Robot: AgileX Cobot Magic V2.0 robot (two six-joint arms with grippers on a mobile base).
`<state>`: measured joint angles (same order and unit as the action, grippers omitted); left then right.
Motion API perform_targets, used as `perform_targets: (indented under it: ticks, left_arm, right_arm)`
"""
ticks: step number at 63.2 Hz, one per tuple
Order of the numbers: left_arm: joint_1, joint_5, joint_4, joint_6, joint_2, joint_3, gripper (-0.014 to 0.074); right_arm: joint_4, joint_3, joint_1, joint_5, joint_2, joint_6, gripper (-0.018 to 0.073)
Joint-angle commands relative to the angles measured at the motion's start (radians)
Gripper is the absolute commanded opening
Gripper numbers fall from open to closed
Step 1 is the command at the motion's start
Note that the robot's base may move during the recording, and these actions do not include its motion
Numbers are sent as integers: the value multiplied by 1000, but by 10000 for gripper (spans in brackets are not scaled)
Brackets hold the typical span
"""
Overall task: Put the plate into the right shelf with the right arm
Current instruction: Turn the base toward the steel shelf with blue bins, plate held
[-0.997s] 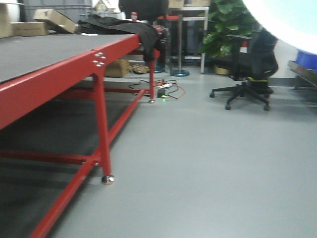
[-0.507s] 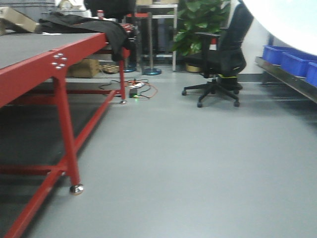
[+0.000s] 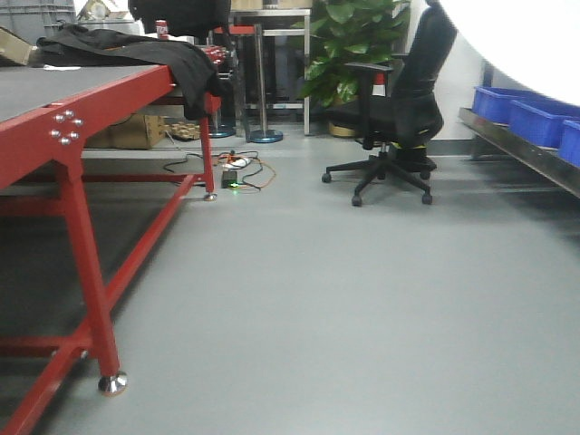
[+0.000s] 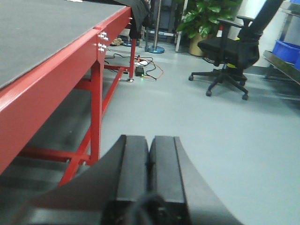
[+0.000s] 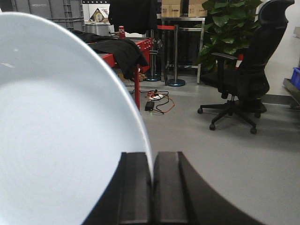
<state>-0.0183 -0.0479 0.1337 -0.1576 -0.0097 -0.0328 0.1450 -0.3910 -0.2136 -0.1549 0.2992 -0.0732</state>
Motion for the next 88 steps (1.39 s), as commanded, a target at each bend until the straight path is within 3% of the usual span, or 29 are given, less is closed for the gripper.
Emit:
perform_targets:
  ticks: [1, 88]
  left_arm:
    - [-2, 90, 8, 7, -10, -10, -128]
    - [-2, 90, 8, 7, -10, -10, -128]
  right_arm:
    - [5, -32, 8, 96, 10, -4, 52]
    - [5, -32, 8, 96, 10, -4, 52]
